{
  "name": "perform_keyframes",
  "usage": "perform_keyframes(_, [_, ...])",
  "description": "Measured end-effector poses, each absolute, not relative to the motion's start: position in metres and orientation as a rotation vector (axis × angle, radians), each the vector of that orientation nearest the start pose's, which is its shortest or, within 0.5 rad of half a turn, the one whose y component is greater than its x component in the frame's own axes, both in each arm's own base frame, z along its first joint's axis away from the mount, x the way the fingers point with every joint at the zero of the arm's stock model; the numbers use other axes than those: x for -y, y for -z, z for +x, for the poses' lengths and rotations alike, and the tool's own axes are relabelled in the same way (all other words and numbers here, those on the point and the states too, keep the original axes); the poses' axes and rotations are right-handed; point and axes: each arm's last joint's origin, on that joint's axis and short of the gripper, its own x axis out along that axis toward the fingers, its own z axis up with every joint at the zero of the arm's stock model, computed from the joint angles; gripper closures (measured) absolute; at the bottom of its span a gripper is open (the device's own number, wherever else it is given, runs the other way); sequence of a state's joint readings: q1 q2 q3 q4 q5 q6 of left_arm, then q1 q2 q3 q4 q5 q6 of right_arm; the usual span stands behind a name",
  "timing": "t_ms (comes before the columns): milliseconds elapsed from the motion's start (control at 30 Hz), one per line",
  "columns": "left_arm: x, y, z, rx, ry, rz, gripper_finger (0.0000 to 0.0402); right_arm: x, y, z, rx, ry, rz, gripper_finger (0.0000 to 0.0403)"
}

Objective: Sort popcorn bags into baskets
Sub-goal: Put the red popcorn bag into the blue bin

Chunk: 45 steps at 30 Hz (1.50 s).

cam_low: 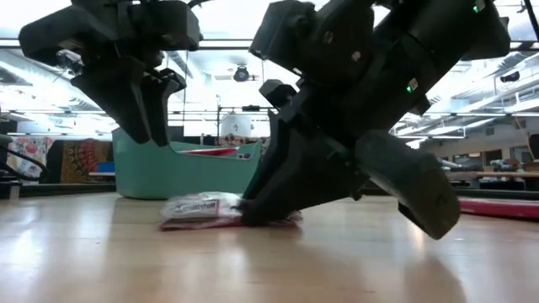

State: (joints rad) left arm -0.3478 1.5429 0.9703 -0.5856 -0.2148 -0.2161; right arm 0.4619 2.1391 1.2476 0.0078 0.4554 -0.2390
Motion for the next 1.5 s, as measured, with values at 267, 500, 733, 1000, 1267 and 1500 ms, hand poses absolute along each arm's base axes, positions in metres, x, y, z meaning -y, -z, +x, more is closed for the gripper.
perform_keyframes(267, [0.112, -0.201, 0.275, -1.022, 0.122, 0.239, 0.0225, -0.173, -0.122, 0.38, -0.788, -0.074, -0.526, 0.0386])
perform_keyframes(500, [0.129, -0.207, 0.278, -0.888, 0.157, 0.37, 0.0225, -0.151, -0.18, 0.372, -0.765, -0.046, -0.311, 0.0391])
perform_keyframes(733, [0.129, -0.208, 0.279, -0.862, 0.126, 0.384, 0.022, -0.137, -0.215, 0.369, -0.7, -0.069, -0.116, 0.0391])
perform_keyframes(1000, [0.129, -0.211, 0.283, -0.816, 0.074, 0.381, 0.0199, -0.133, -0.224, 0.37, -0.652, -0.034, -0.013, 0.0393])
perform_keyframes(1267, [0.127, -0.211, 0.283, -0.816, 0.045, 0.323, 0.0229, -0.135, -0.23, 0.375, -0.592, -0.11, 0.049, 0.0392])
perform_keyframes(1500, [0.119, -0.209, 0.285, -0.844, 0.007, 0.279, 0.0295, -0.135, -0.232, 0.377, -0.563, -0.125, 0.046, 0.0391])
